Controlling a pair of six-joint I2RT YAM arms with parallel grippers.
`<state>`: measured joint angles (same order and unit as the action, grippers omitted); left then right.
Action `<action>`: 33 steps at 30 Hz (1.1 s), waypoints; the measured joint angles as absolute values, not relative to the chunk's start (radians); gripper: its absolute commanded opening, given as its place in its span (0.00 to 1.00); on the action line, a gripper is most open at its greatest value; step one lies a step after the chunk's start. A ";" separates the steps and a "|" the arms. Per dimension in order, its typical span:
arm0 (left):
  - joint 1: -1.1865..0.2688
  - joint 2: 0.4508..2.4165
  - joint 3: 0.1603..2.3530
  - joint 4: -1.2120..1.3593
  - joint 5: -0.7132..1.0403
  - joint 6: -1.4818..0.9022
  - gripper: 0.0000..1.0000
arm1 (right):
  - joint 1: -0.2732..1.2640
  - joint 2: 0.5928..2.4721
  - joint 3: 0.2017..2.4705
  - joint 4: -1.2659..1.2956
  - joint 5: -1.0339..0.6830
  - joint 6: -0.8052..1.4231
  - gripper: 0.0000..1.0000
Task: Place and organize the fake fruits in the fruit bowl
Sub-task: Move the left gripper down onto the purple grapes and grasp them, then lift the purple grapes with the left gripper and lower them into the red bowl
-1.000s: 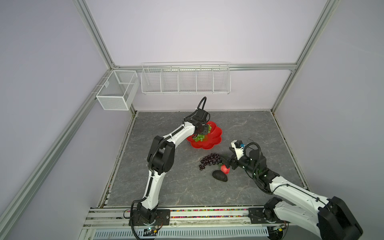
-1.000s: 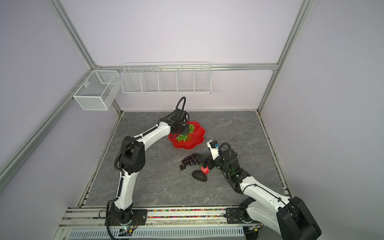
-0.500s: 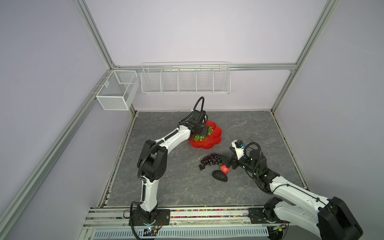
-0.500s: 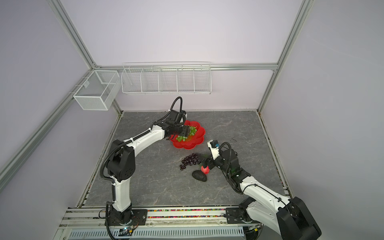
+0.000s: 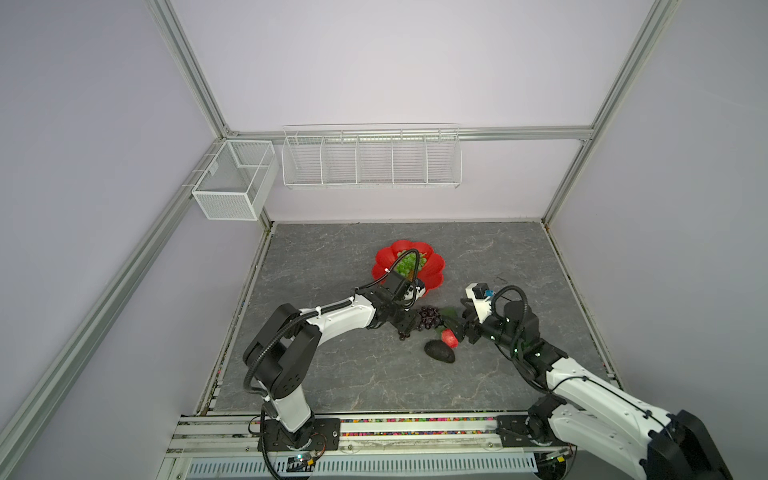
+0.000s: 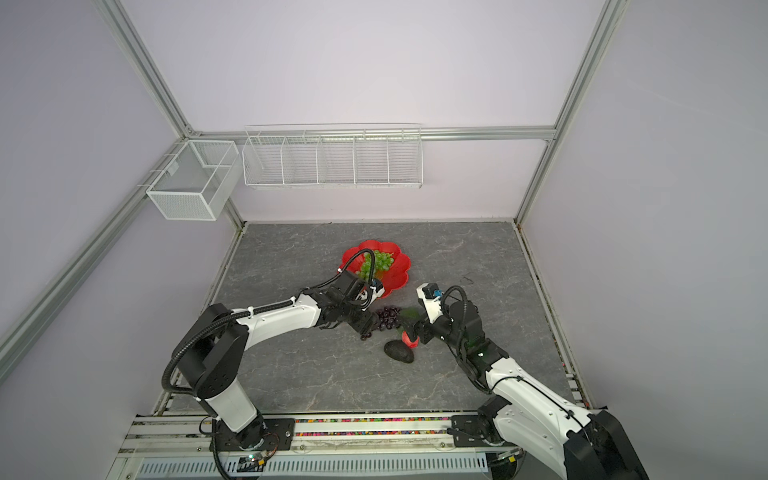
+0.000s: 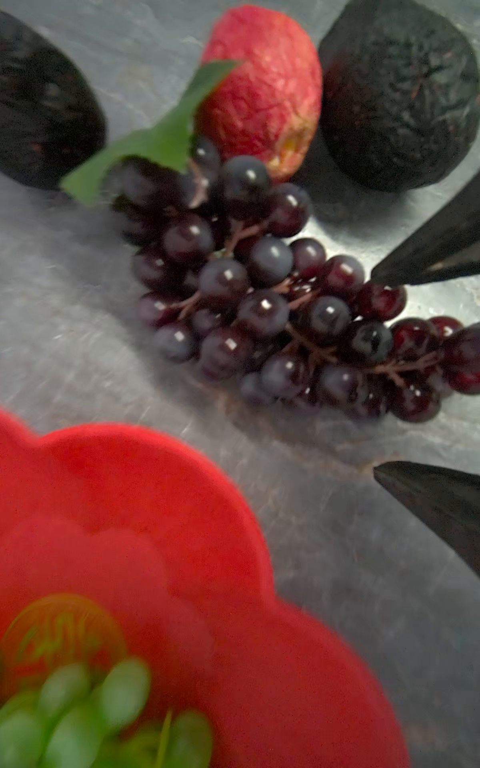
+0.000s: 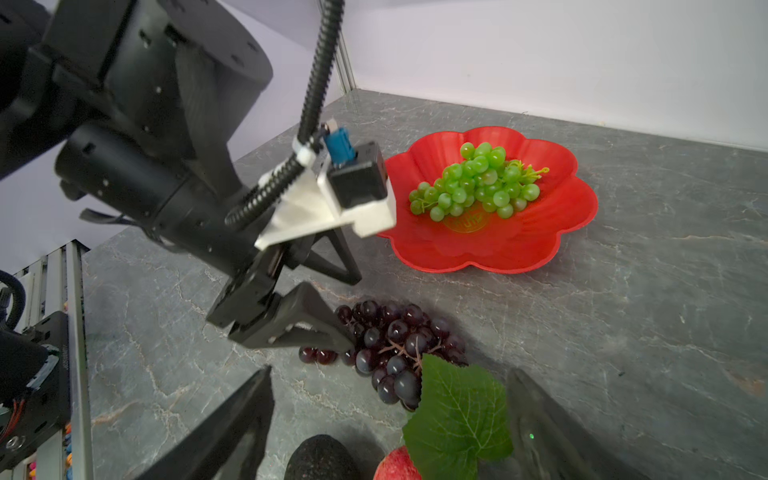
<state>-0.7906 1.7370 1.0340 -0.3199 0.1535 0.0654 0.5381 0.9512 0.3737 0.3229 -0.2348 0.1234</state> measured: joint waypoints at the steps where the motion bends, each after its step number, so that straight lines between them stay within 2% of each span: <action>1: -0.796 1.742 1.023 -0.309 0.150 0.065 0.69 | 0.538 0.956 0.374 0.319 -0.237 0.123 0.88; 17: -0.820 1.846 1.048 -0.194 0.134 0.088 0.68 | 0.538 0.986 0.374 0.318 -0.256 0.123 0.88; 20: -0.836 1.861 1.052 -0.161 0.116 0.088 0.59 | 0.538 0.986 0.374 0.318 -0.256 0.123 0.88; 23: -0.849 1.864 1.046 -0.133 0.088 0.080 0.42 | 0.538 0.987 0.374 0.318 -0.256 0.123 0.88; 25: -0.855 1.859 1.028 -0.105 0.067 0.076 0.26 | 0.538 0.988 0.374 0.318 -0.256 0.123 0.88; 26: -0.857 1.852 1.013 -0.094 0.053 0.073 0.22 | 0.538 0.990 0.374 0.318 -0.256 0.123 0.88; 29: -0.859 1.817 0.973 -0.080 0.019 0.075 0.17 | 0.538 0.994 0.374 0.318 -0.256 0.123 0.89; 33: -0.858 1.765 0.955 -0.088 -0.012 0.072 0.17 | 0.538 0.995 0.374 0.319 -0.256 0.124 0.88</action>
<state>-0.8577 1.7645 0.9554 -0.0883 -0.0116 0.0723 0.5381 0.9955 0.3737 0.3187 -0.2558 0.1238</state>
